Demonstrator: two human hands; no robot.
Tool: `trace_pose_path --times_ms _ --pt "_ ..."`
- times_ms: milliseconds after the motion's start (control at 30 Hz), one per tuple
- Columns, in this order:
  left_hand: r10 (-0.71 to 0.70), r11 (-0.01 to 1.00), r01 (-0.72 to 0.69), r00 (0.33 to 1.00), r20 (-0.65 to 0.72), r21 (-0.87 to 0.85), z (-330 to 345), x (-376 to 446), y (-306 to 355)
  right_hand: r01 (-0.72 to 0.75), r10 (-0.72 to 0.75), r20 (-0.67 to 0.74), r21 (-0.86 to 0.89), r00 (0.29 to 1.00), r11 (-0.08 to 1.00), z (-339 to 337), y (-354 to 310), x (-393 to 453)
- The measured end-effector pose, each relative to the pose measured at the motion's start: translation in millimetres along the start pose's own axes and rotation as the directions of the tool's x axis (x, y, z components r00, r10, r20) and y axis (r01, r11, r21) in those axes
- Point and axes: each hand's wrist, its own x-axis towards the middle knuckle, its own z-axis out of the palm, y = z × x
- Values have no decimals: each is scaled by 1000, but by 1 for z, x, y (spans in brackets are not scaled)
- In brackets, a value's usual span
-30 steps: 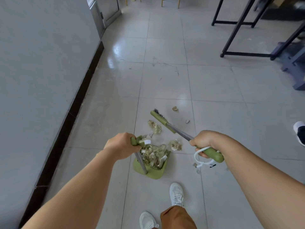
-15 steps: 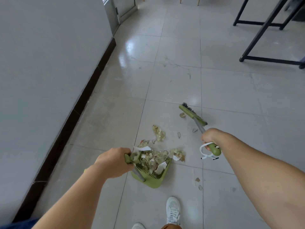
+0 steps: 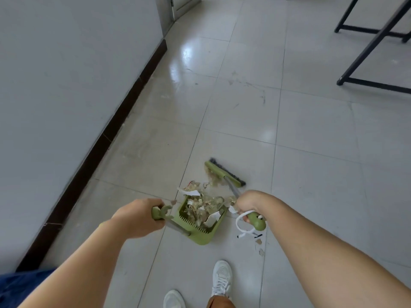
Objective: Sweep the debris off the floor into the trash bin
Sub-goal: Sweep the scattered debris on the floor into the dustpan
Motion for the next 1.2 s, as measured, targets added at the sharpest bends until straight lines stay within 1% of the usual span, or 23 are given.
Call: trace_pose_path --times_ms 100,233,300,400,500,567,667,800,867,1000,1100,1200 --pt "19 1000 -19 1000 4 -5 -1 -7 5 -56 57 3 -38 998 998 -19 8 -25" --pt "32 999 -31 999 5 -37 4 -24 5 -63 62 -84 -4 995 998 -29 9 -36" --pt "34 998 -34 999 -12 -58 9 -34 2 -40 31 -150 -57 988 998 -28 1 -27" --pt "18 995 -20 999 -28 -97 18 -50 -3 55 -71 -179 -97 981 994 -22 -16 -7" --pt "-23 992 18 999 -43 -123 28 -63 -10 116 -148 -155 -200 977 973 -13 -34 8" --pt "-45 991 39 998 -42 -127 35 -69 -15 118 -162 -128 -298 978 947 -7 -43 18" --pt "-55 993 52 998 -28 -106 42 -74 -20 78 -160 -117 -513 980 855 0 -53 23" --pt "-76 992 72 997 -27 -101 45 -76 -23 72 -174 -102 -630 979 774 7 -46 30" --pt "-88 989 83 995 -37 -119 45 -77 -24 31 -147 -122 -657 982 753 9 -42 32" --pt "-88 988 83 995 -36 -133 45 -80 -24 -44 -111 -192 -658 975 751 6 -32 34" --pt "-87 988 80 995 -43 -134 42 -80 -24 -87 -94 -239 -650 967 755 -6 -30 25" --pt "-73 990 68 997 -38 -122 40 -77 -23 -125 -60 -255 -651 965 749 -25 -28 17"
